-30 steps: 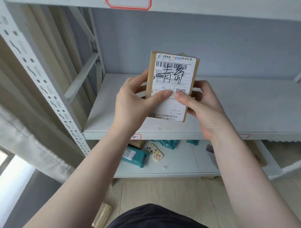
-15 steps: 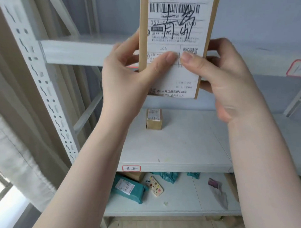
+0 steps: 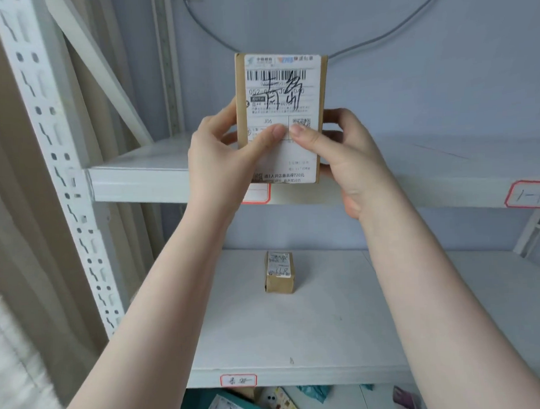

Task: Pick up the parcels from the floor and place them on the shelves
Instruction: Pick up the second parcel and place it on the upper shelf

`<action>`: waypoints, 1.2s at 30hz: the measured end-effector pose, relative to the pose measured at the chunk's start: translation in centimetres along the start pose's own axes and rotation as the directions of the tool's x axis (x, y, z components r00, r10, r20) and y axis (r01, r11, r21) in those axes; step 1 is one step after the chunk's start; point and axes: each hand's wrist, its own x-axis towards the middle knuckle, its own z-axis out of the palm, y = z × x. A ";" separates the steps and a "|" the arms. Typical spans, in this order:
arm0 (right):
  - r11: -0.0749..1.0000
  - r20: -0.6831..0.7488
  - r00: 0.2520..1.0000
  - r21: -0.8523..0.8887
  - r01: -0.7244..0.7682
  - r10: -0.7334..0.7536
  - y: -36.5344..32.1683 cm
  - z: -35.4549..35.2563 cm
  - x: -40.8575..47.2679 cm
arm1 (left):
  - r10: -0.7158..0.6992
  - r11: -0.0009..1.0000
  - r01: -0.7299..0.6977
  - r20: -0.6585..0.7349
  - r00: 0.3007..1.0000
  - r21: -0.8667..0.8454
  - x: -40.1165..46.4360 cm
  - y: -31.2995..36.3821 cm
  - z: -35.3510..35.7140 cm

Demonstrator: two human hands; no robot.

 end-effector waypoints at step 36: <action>0.903 0.017 0.935 -0.267 -0.337 0.354 3.1 0.9 16.1 | -0.562 0.813 0.511 0.149 0.813 0.278 16.0 -5.7 2.6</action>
